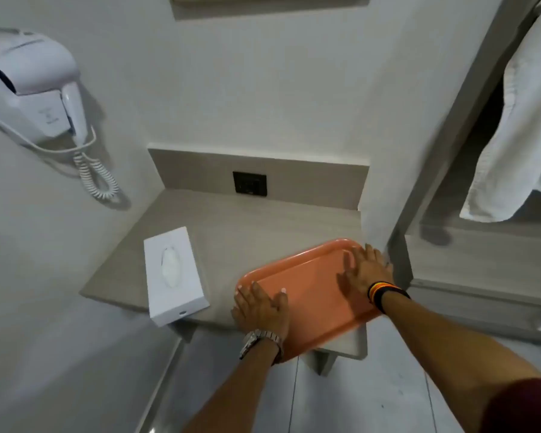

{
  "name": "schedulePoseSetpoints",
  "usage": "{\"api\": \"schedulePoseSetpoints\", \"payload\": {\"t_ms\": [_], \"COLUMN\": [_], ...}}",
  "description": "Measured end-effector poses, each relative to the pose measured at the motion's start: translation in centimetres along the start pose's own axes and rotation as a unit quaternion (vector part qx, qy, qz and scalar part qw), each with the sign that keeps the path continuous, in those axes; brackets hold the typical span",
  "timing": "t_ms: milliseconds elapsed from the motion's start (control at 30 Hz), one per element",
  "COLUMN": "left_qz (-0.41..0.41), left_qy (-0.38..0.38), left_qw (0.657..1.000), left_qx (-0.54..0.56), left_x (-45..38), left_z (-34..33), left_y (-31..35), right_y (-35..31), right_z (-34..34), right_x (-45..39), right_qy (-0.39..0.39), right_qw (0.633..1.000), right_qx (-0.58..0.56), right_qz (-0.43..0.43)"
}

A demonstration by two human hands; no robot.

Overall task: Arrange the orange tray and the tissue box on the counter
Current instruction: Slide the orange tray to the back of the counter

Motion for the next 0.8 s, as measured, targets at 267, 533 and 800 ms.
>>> {"api": "schedulePoseSetpoints", "payload": {"t_ms": [267,533,800], "left_qz": [0.143,0.158,0.091], "left_qy": [-0.007,0.038,0.115], "left_qw": [0.983,0.977,0.971], "left_qx": [0.117,0.14,0.187], "left_x": [0.5,-3.5,-14.5], "left_z": [-0.2,2.3,10.5], "left_y": [-1.6,-1.4,-1.3], "right_y": [2.8,2.3,-3.4], "right_z": [-1.7,0.1,1.7], "right_x": [0.6,-0.7,-3.2], "right_qy": [-0.032,-0.019,-0.01], "right_qw": [0.993,0.961,0.92], "right_qx": [-0.096,-0.248,-0.365], "right_qz": [-0.066,-0.118,-0.142]}}
Point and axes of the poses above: each hand's wrist, its own x-axis away from the middle knuckle, its own z-axis out of the back of the hand, y = z × x, the point moved 8 cm from there along -x, towards the middle knuckle, and after that the axes turned 8 degrees about -z, right-handed, at the moved point
